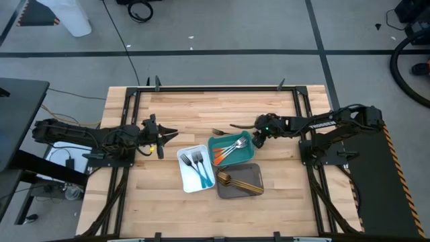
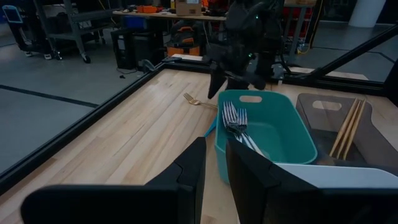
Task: Sort silverware by color (type)
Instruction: Put the gold fork into the black bin
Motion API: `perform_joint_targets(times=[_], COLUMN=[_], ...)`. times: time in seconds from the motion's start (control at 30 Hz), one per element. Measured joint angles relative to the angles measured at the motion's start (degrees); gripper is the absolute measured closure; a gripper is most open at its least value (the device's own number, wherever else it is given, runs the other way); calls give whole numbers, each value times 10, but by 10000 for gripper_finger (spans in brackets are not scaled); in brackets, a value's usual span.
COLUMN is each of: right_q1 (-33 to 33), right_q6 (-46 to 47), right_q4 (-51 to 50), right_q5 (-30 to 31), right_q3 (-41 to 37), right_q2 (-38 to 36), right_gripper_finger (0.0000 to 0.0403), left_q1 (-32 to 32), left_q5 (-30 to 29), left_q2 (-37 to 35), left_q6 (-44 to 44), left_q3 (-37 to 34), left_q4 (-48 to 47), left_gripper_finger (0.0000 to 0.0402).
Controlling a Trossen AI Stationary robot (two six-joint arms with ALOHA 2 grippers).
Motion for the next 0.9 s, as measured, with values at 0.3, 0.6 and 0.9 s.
perform_joint_targets(times=[0.3, 0.6, 0.9], right_q1=[-35, -40, -34], right_q6=[-143, -247, -202], right_q4=[28, 68, 13], right_q5=[-84, -136, -137], right_q3=[0, 0, 3], right_q2=[10, 56, 67], right_gripper_finger=[223, 240, 241], left_q1=[0, 0, 1], left_q5=[4, 25, 25], left_q2=[0, 0, 0], left_q6=[-2, -6, 2], left_q3=[0, 1, 1], left_q4=[3, 10, 13], left_gripper_finger=[331, 331, 331])
